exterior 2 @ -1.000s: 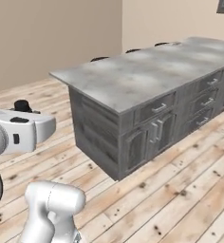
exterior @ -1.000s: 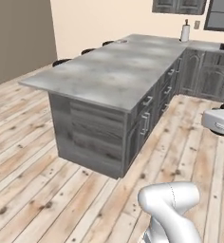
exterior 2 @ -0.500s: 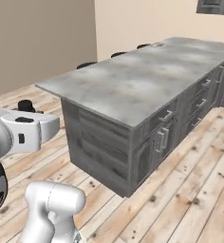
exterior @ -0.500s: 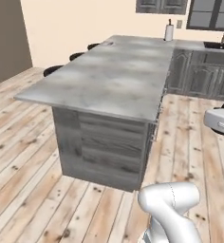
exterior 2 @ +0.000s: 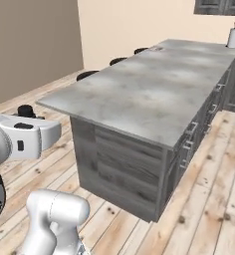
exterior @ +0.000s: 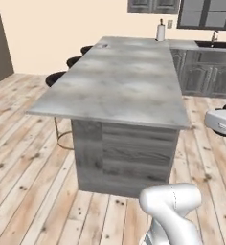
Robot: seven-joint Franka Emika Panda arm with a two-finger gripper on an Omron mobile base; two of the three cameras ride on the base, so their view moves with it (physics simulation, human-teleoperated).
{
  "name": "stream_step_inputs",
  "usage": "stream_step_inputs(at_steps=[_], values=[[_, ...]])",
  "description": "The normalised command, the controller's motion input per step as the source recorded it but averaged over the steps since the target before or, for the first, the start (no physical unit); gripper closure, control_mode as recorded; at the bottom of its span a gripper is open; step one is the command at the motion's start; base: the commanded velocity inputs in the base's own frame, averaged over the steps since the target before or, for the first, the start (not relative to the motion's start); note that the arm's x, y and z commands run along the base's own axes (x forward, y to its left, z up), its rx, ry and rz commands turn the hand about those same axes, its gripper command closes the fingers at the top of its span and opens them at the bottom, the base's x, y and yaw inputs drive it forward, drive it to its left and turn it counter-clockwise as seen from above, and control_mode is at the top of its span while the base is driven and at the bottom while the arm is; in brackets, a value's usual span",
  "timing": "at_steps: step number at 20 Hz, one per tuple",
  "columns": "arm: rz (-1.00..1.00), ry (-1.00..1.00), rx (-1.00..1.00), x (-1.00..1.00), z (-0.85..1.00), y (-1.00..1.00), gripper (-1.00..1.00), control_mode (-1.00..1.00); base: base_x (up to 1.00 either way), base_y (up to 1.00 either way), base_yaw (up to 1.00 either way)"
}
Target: Retrieve the shaker from the cabinet and place it next the steak on a plate on the dining table.
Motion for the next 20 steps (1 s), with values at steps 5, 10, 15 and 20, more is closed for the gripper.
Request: stream_step_inputs(at_steps=[5, 10, 15, 20], values=[[0.00, 0.00, 0.00, 0.00, 0.00, 0.00, 1.00, 1.00, 0.38, 1.00, -0.26], [0.00, 0.00, 0.00, 0.00, 0.00, 0.00, 1.00, 1.00, 0.38, 1.00, -0.27], [0.00, 0.00, 0.00, 0.00, 0.00, 0.00, 1.00, 1.00, 0.42, 1.00, -0.28], [0.00, 0.00, 0.00, 0.00, 0.00, 0.00, 1.00, 1.00, 0.59, 1.00, -0.27]])
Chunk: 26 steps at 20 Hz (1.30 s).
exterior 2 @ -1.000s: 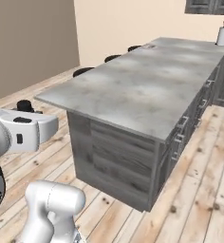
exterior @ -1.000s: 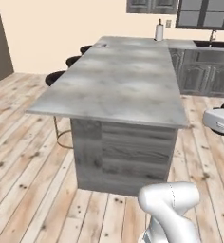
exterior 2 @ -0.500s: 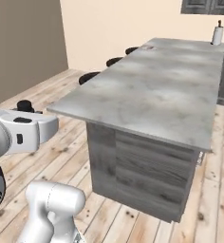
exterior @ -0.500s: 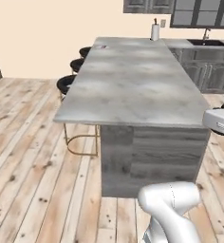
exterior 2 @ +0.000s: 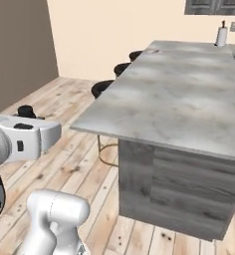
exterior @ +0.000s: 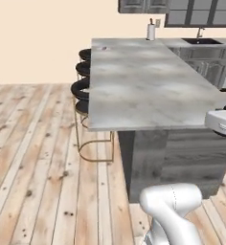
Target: Retrieve the shaker from the cabinet and place it next the steak on a plate on the dining table.
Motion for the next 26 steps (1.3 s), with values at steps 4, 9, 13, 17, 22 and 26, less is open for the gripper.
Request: stream_step_inputs(at_steps=[4, 9, 13, 17, 22, 26], values=[[0.00, 0.00, 0.00, 0.00, 0.00, 0.00, 1.00, 1.00, 0.63, 1.00, -0.26], [0.00, 0.00, 0.00, 0.00, 0.00, 0.00, 1.00, 1.00, 0.51, 1.00, -0.23], [0.00, 0.00, 0.00, 0.00, 0.00, 0.00, 1.00, 1.00, 0.59, 1.00, -0.23], [0.00, 0.00, 0.00, 0.00, 0.00, 0.00, 1.00, 1.00, 0.89, 1.00, -0.31], [0.00, 0.00, 0.00, 0.00, 0.00, 0.00, 1.00, 1.00, 0.99, 1.00, -0.39], [0.00, 0.00, 0.00, 0.00, 0.00, 0.00, 1.00, 1.00, 0.99, 1.00, -0.38]])
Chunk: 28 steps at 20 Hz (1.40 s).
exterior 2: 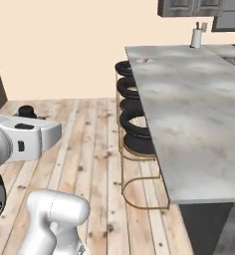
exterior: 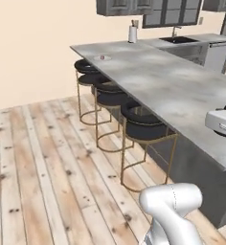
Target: Retrieve the shaker from the cabinet and place it next the steak on a plate on the dining table.
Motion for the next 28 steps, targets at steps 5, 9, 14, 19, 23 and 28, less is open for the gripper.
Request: stream_step_inputs(at_steps=[5, 9, 14, 19, 23, 28], values=[[0.00, 0.00, 0.00, 0.00, 0.00, 0.00, 1.00, 1.00, 1.00, 1.00, -0.41], [0.00, 0.00, 0.00, 0.00, 0.00, 0.00, 1.00, 1.00, 1.00, 1.00, -0.45], [0.00, 0.00, 0.00, 0.00, 0.00, 0.00, 1.00, 1.00, 0.83, 1.00, -0.43], [0.00, 0.00, 0.00, 0.00, 0.00, 0.00, 1.00, 1.00, 0.75, 1.00, -0.39], [0.00, 0.00, 0.00, 0.00, 0.00, 0.00, 1.00, 1.00, 0.68, 1.00, -0.36], [0.00, 0.00, 0.00, 0.00, 0.00, 0.00, 1.00, 1.00, 0.49, 1.00, -0.31]])
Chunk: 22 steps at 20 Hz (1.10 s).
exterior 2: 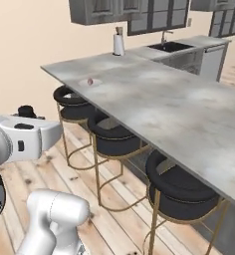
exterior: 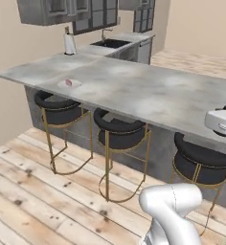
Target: Retrieve the shaker from the cabinet and place it next the steak on a plate on the dining table.
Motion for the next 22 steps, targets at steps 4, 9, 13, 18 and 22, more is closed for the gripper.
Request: stream_step_inputs(at_steps=[4, 9, 13, 18, 22], values=[[0.00, 0.00, 0.00, 0.00, 0.00, 0.00, 1.00, 1.00, 0.47, 1.00, -0.40], [0.00, 0.00, 0.00, 0.00, 0.00, 0.00, 1.00, 1.00, 0.16, 1.00, -0.56], [0.00, 0.00, 0.00, 0.00, 0.00, 0.00, 1.00, 1.00, 0.08, 1.00, -0.52], [0.00, 0.00, 0.00, 0.00, 0.00, 0.00, 1.00, 1.00, 0.05, 1.00, -0.46], [0.00, 0.00, 0.00, 0.00, 0.00, 0.00, 1.00, 1.00, 0.04, 1.00, -0.32]])
